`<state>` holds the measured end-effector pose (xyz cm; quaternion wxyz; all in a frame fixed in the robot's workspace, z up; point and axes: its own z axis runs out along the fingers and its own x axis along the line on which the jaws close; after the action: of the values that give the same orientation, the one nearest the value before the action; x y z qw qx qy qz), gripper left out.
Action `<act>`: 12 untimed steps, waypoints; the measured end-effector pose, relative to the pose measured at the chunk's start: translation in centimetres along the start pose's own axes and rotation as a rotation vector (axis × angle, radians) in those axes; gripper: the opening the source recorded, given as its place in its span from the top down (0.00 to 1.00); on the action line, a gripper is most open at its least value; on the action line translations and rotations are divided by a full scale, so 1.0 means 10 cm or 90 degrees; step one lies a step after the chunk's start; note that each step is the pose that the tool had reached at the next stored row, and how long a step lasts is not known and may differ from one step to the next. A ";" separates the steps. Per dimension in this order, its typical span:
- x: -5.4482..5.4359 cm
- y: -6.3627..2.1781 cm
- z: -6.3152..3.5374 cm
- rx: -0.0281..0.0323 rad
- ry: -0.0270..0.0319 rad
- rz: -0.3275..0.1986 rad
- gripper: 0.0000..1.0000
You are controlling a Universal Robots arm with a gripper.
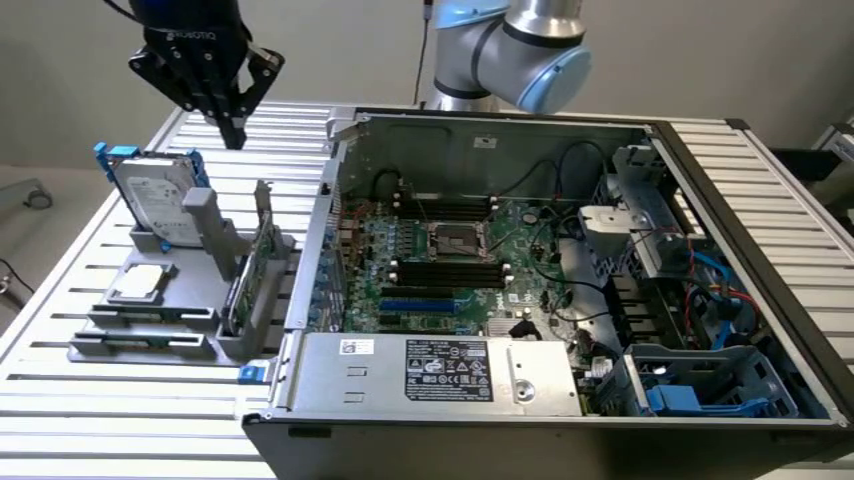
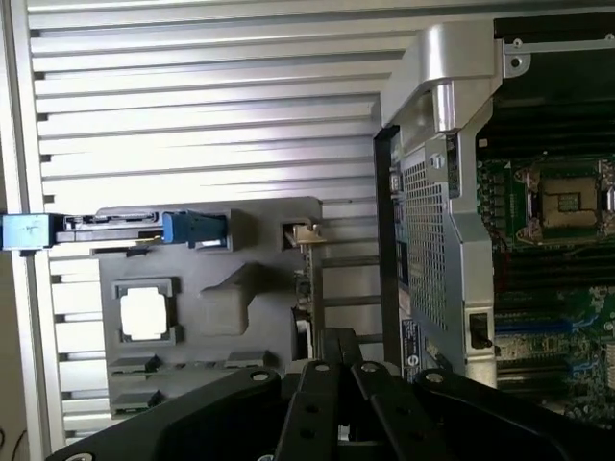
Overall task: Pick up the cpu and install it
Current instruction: 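Reach for the cpu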
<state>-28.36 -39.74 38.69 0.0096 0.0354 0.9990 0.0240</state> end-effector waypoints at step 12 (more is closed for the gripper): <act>0.54 -0.033 0.016 0.0001 0.0007 0.000 0.89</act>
<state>-33.80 -39.67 38.42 0.0091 0.0354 0.9990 0.0240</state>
